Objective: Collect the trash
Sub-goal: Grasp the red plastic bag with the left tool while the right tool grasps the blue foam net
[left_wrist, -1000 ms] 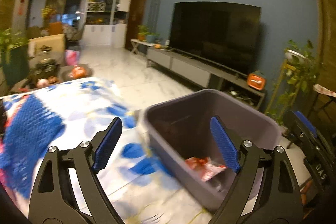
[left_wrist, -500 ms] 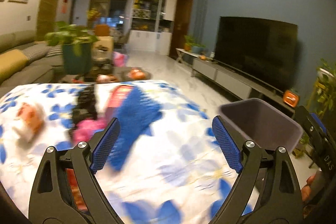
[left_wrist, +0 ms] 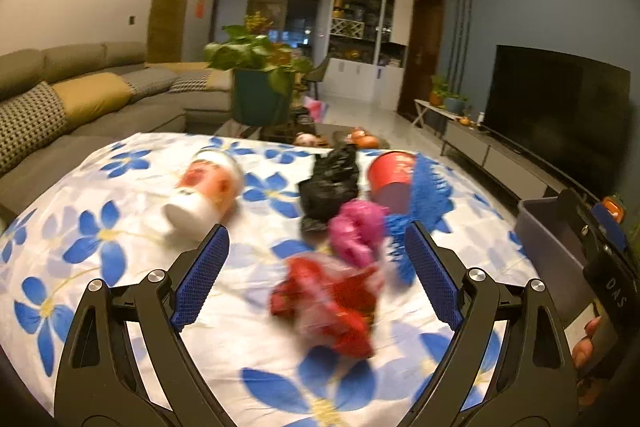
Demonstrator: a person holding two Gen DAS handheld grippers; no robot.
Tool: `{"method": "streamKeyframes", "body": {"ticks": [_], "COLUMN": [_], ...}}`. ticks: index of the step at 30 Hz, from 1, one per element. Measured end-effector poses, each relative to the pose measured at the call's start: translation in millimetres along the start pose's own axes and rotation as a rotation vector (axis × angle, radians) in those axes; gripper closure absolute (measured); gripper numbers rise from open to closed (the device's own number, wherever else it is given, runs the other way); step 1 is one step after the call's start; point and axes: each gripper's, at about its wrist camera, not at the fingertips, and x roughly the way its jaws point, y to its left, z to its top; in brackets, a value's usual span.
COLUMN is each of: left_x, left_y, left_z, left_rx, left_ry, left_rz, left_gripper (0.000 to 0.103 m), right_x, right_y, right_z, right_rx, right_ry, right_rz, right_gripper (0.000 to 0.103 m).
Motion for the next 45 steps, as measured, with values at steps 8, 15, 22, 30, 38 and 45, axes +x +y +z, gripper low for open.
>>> {"method": "streamKeyframes", "body": {"ticks": [8, 15, 22, 30, 38, 45], "left_x": [-1, 1, 20, 56, 50, 15], "left_y": [23, 24, 9, 13, 19, 44], "left_z": [-8, -15, -29, -35, -31, -3], "left_rx": [-0.022, -0.018, 0.018, -0.020, -0.023, -0.044], "left_ry": [0.011, 0.022, 0.094, 0.219, 0.196, 0.044], "left_rz": [0.023, -0.015, -0.099, -0.182, -0.189, -0.094], "left_gripper": [0.015, 0.015, 0.015, 0.048, 0.079, 0.080], "right_x": [13, 15, 20, 29, 43, 66], "right_y": [22, 20, 12, 12, 28, 56], "right_z": [-9, -16, -18, -17, -16, -14], "right_rx": [-0.029, -0.029, 0.002, 0.004, -0.013, -0.070], "right_ry": [-0.001, 0.002, 0.032, 0.084, 0.164, 0.241], "right_rz": [0.003, 0.000, 0.018, 0.051, 0.111, 0.173], "right_gripper": [0.014, 0.014, 0.014, 0.014, 0.027, 0.041]}}
